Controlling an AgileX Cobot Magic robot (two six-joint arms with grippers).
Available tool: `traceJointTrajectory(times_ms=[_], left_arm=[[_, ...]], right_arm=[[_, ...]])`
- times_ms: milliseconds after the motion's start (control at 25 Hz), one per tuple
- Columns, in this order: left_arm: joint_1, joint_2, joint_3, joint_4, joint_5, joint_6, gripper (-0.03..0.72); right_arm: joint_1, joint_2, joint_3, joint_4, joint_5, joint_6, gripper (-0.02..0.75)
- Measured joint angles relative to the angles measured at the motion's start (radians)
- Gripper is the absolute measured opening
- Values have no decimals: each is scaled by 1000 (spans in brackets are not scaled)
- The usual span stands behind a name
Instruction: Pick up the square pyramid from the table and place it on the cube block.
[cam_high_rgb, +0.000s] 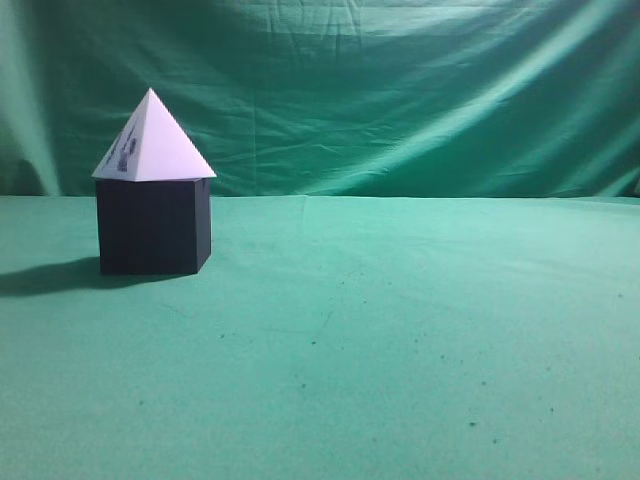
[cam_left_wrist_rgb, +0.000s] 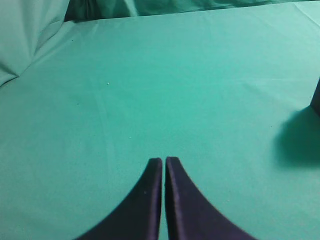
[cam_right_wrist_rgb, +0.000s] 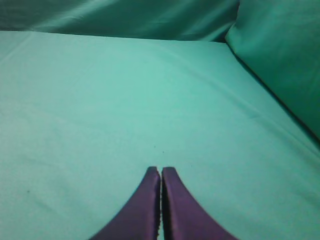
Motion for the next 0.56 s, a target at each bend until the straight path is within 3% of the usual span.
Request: traceJointTrajectory(times_ms=[560], left_arm=[[0, 0, 0, 0, 0, 0, 0]], right_arm=[[0, 0, 2, 2, 8, 0, 0]])
